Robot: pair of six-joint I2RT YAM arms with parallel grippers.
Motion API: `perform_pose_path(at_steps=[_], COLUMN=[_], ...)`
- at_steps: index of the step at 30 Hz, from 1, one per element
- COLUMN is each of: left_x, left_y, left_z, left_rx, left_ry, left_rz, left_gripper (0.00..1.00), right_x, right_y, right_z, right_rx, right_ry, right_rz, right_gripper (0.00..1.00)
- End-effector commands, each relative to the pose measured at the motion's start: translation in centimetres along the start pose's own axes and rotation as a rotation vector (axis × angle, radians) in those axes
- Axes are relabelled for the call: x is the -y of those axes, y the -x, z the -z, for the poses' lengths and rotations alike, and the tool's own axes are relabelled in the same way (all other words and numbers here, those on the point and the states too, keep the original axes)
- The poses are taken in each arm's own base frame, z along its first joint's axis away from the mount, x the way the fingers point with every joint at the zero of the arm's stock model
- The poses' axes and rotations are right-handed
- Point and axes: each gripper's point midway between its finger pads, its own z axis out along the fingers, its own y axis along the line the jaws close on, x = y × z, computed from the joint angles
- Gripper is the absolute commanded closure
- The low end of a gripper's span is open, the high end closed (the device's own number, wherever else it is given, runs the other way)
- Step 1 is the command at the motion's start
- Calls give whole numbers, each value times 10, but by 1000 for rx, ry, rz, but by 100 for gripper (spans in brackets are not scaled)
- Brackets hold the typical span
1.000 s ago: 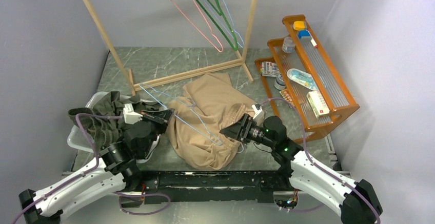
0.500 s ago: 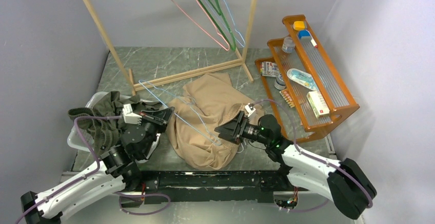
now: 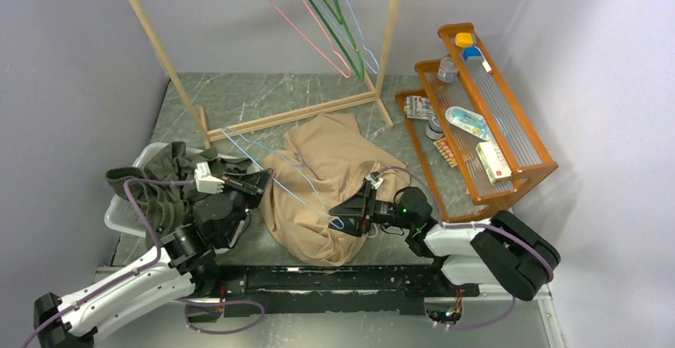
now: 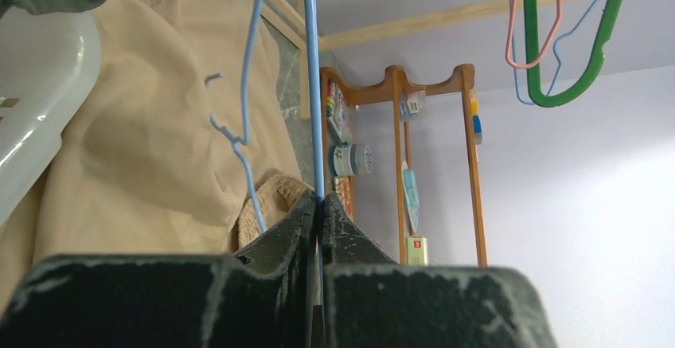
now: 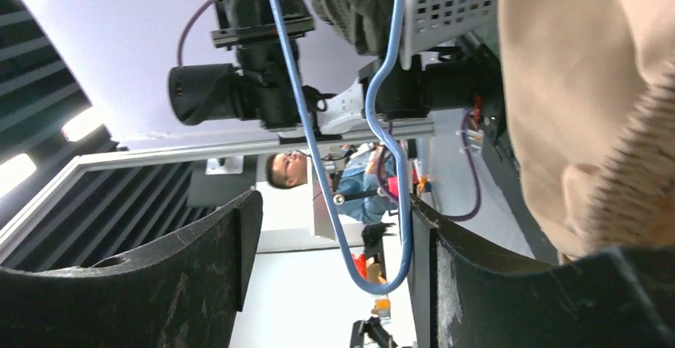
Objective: Remove the shorts from the hanger
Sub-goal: Adjust the hanger.
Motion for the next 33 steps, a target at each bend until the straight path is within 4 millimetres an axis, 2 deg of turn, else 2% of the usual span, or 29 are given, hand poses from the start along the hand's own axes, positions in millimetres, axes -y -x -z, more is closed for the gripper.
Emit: perform_pose_path(at_steps=[1, 6, 10, 11, 15, 18, 21, 24, 25, 28, 29, 31, 33], left_x=[2, -7, -12, -14, -16, -15, -16, -14, -12, -10, -9, -7, -3], left_y=[-2, -11, -12, -11, -9, -9, -10, -14, -15, -18, -19, -20, -22], left_z=[1, 5, 10, 10, 11, 9, 8, 7, 7, 6, 6, 6, 6], left_rx=[-8, -60, -75, -72, -64, -64, -67, -82, -89, -102, -106, -115, -123], left_ry=[-20, 2, -2, 3, 6, 16, 40, 41, 35, 26, 19, 6, -19], left_rz=[27, 44, 58, 59, 28, 8, -11, -40, -49, -69, -74, -89, -111], left_gripper=[93, 93, 93, 93, 93, 93, 93, 93, 91, 77, 70, 41, 31], right_x=[-38, -33, -30, -33, -50, -62, -56, -46, -50, -50, -49, -49, -51], right_y=[-7, 3, 11, 11, 3, -3, 1, 11, 15, 27, 30, 38, 49], right_z=[1, -8, -13, -14, -14, -12, -16, -16, -14, -9, -8, -5, -1], right_rx=[-31, -4, 32, 24, -19, -45, -22, 26, 51, 112, 124, 152, 196], right_ry=[164, 146, 127, 131, 176, 188, 105, -32, -59, -155, -184, -244, -317], right_rz=[23, 34, 60, 78, 150, 208, 278, 346, 388, 469, 488, 537, 588], right_gripper=[36, 47, 63, 71, 86, 91, 100, 100, 100, 100, 100, 100, 100])
